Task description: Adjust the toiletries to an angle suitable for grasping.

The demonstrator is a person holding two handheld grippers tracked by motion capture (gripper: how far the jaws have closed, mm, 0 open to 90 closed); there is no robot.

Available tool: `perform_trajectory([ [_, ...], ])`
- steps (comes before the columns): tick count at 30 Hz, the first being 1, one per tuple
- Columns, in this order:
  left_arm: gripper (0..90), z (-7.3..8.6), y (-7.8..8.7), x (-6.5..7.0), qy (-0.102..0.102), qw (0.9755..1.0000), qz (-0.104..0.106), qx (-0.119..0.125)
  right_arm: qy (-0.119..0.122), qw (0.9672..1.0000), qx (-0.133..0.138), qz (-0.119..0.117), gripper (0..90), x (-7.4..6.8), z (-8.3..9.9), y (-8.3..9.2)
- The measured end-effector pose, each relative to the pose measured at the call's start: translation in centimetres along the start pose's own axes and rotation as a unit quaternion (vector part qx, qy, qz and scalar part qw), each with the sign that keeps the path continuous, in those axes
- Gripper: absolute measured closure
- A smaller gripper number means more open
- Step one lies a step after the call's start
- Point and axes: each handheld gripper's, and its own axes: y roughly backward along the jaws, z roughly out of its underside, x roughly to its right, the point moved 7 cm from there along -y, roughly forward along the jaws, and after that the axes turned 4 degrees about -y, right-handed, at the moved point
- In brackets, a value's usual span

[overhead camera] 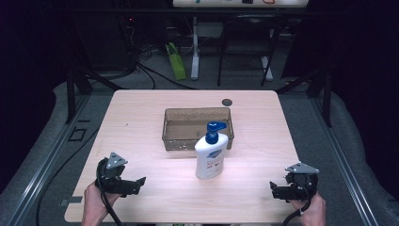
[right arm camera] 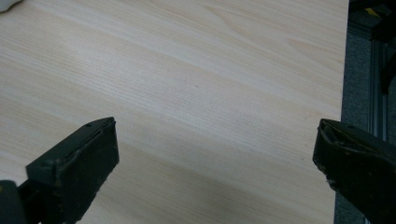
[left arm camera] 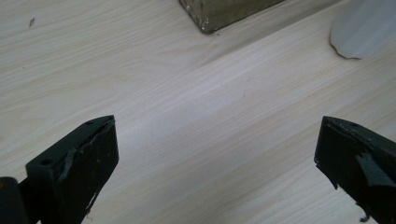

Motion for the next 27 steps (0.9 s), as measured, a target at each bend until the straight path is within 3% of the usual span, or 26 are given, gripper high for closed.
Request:
perform_trajectory([
  [9, 0.0, -0.9, -0.6, 1.2, -0.014, 0.9998, 0.013, 0.011, 0.005, 0.9999, -0.008, -0.012, 0.0, -0.1, -0.5, -0.2],
  [10, 0.0, -1.1, -0.7, 1.6, -0.023, 0.9994, 0.022, 0.014, 0.006, 0.9999, -0.009, -0.014, 0.1, -0.1, -0.7, -0.3],
  [15, 0.0, -1.5, -1.0, 2.5, -0.027, 0.9987, 0.037, 0.022, 0.015, 0.9996, -0.019, -0.017, 0.3, -0.5, -0.7, -0.4],
  [20, 0.0, -2.1, -1.3, 3.1, -0.036, 0.9982, 0.039, 0.026, 0.012, 0.9994, -0.025, -0.023, 0.7, -0.5, -0.5, -0.3],
  [27, 0.0, -3.2, -1.1, 3.7, -0.027, 0.9967, 0.057, 0.051, 0.02, 0.9992, -0.028, -0.022, 0.8, -0.6, -0.6, -0.1],
])
